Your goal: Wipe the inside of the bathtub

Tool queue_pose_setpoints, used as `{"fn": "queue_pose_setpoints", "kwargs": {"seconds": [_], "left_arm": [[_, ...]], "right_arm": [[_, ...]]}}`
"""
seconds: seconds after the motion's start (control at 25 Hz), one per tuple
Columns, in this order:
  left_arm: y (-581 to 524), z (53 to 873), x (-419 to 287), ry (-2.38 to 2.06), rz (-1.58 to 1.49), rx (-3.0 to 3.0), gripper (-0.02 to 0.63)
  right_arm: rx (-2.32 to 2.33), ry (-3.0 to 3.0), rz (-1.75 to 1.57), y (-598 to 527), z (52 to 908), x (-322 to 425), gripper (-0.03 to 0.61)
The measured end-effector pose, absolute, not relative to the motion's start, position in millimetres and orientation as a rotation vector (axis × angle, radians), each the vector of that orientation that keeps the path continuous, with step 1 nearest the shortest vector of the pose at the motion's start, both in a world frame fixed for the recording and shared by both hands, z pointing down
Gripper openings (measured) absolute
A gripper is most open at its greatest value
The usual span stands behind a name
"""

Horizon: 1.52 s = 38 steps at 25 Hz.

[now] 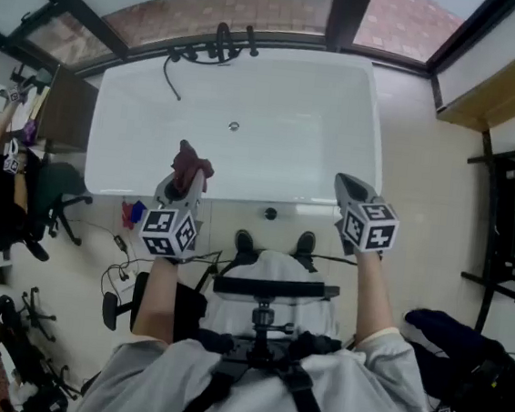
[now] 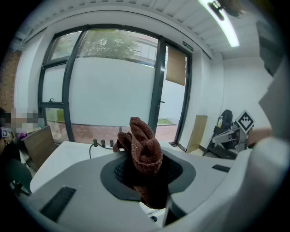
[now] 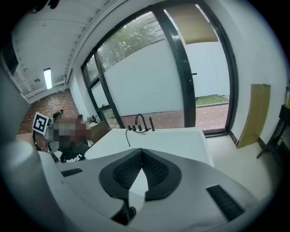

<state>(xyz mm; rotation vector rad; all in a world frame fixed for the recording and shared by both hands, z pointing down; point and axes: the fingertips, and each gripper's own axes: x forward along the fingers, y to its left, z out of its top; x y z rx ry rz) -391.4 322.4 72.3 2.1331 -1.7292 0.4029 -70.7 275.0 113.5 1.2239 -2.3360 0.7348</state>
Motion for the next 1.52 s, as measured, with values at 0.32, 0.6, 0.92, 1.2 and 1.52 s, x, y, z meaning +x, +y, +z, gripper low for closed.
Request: {"fn": "queue_pose_setpoints", "kwargs": {"seconds": [0.32, 0.6, 0.92, 1.2, 1.52], "left_arm": [[322, 77, -399, -1.709, 0.412, 2.153, 0.101], [322, 87, -413, -1.644, 0.423, 2.183, 0.101], [304, 95, -381, -1.501, 0.435, 2.276, 0.101], [298, 87, -304, -1.526, 0.450, 2.292, 0.101], [303, 80, -175, -1.600, 0.429, 2.252, 0.101]], "right_arm": [[1.245, -2.330, 0.731, 273, 112, -77, 0.011], [1.315, -2.300, 0.755, 281, 114, -85, 0.011], [1.400, -2.268, 0.755, 290, 110, -75, 0.011], [1.400, -2.334, 0.729, 275, 100, -7, 0.011], [1.269, -2.425, 0.707, 268, 98, 91, 0.011]]}}
